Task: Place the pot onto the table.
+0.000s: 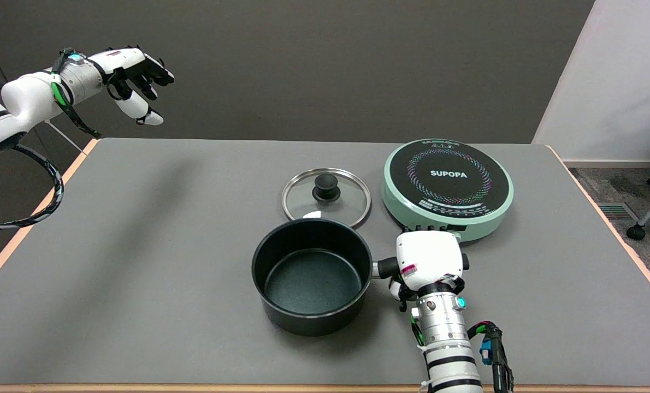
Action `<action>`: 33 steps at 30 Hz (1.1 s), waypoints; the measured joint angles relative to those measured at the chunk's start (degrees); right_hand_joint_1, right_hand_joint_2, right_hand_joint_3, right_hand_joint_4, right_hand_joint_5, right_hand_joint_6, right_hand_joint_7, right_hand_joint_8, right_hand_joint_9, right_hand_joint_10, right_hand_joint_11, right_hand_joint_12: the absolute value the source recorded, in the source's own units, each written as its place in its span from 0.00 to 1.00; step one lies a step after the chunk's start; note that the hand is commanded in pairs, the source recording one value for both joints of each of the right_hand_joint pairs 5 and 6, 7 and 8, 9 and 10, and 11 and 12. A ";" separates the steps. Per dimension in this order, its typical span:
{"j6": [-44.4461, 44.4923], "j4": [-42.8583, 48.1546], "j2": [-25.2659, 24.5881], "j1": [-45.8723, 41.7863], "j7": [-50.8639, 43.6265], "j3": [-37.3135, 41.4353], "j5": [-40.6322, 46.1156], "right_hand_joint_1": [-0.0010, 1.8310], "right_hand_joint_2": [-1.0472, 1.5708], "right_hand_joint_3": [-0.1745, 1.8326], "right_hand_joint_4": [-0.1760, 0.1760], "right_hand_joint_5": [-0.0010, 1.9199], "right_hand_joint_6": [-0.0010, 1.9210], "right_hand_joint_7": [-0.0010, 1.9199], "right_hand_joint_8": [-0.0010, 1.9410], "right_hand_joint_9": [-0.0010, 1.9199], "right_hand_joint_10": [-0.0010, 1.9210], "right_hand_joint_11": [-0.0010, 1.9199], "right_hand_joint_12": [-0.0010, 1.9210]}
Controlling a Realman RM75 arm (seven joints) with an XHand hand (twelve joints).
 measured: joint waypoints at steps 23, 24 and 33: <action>1.24 -1.22 0.85 -1.96 0.32 0.13 -5.97 0.75 0.11 0.86 0.00 0.31 0.31 0.31 0.30 0.31 0.31 0.31 0.31; 1.34 -0.98 0.99 -2.07 0.20 0.16 -6.35 0.76 0.10 0.86 0.00 0.29 0.29 0.29 0.29 0.29 0.29 0.29 0.29; 1.75 1.53 1.99 -3.07 -0.92 0.30 -9.95 0.77 0.07 0.87 0.00 0.25 0.25 0.25 0.25 0.25 0.25 0.25 0.25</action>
